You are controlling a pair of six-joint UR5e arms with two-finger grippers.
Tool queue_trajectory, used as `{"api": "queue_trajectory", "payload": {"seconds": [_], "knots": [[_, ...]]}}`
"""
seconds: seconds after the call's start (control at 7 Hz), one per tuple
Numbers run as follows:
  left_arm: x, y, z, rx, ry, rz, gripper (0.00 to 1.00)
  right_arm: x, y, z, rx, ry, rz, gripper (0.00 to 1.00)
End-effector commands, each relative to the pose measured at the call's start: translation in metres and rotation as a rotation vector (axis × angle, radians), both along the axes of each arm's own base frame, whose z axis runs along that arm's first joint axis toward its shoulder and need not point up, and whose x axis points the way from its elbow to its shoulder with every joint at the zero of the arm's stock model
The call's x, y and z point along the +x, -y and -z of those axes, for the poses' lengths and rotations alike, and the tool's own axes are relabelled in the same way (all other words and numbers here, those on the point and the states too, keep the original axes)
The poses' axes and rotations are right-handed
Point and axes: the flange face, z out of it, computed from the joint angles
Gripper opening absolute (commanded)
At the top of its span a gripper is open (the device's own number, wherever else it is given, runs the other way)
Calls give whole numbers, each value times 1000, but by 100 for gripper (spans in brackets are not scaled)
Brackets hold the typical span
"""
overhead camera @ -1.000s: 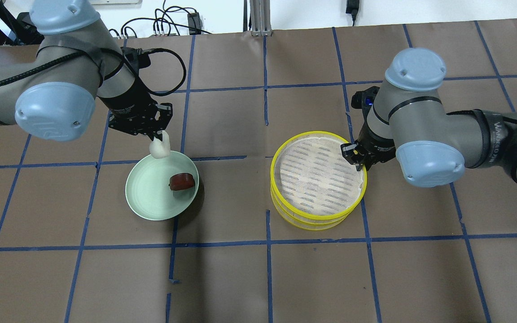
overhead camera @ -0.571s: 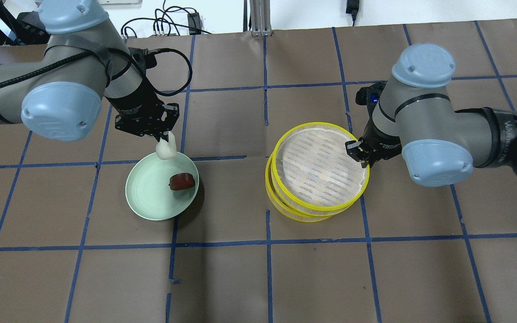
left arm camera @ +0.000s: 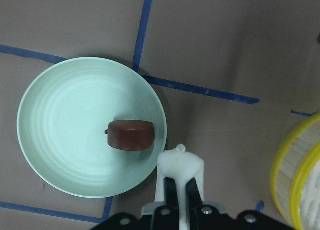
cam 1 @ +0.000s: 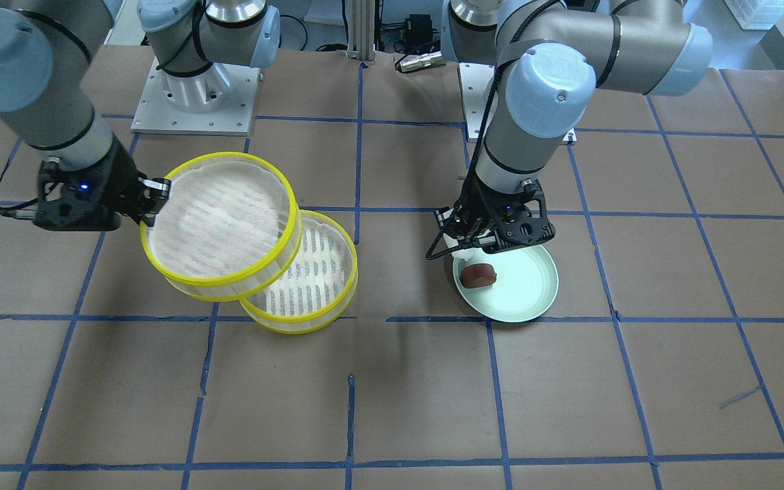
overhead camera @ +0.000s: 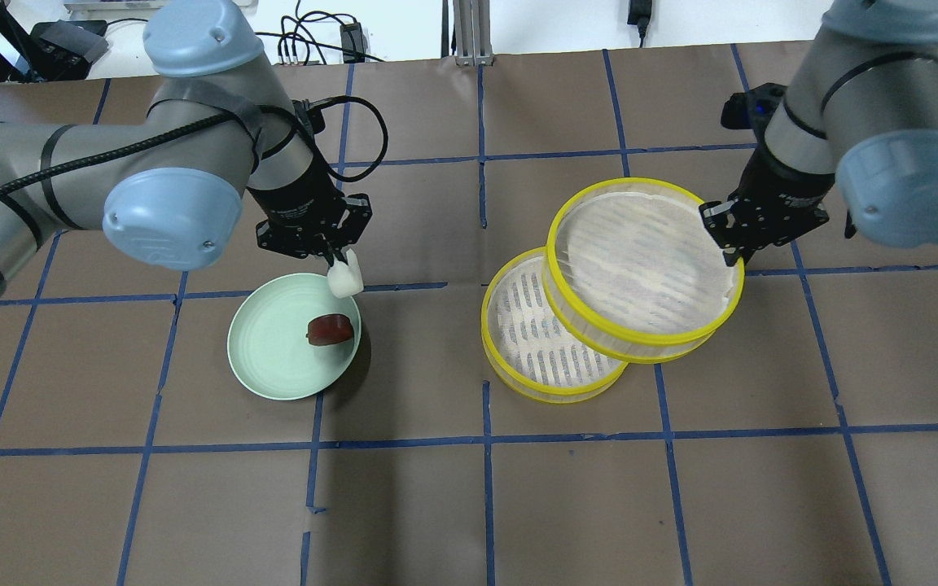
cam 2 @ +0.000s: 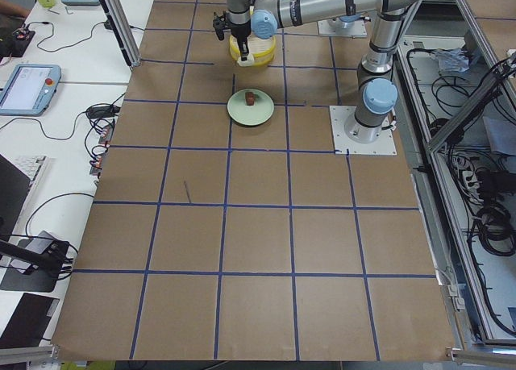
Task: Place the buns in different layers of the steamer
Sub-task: 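Lift the top tier away with the right gripper while the left carries the bun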
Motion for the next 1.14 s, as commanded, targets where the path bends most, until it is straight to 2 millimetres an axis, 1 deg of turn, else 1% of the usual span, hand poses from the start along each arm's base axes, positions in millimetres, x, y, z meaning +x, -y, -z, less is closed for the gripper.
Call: {"api": "queue_trajectory", "payload": {"seconds": [0.0,0.14,0.29,0.43,0.57,0.71,0.86,1.0], "knots": [[-54,-2,15,-24,-85,-103,0,-66,-3,-76,71,12,-31,5],[-89,-2,26,-58,-101,-133,0,-99,-8,-87,98,-21,-26,5],[-127,-12,45,-59,-109,-141,0,-103,-11,-89,99,-18,-49,5],[-152,-12,61,-83,-128,-183,0,-104,-10,-87,103,-11,-78,5],[-171,-17,71,-99,-144,-202,0,-103,-11,-86,106,-4,-120,4],[-186,-24,78,-98,-149,-204,1,-101,-13,-87,121,-3,-108,4],[-196,-30,82,-86,-154,-237,9,-98,-15,-88,135,-2,-75,4],[-198,-32,84,-71,-170,-240,99,-98,-15,-87,137,1,-77,4]]}}
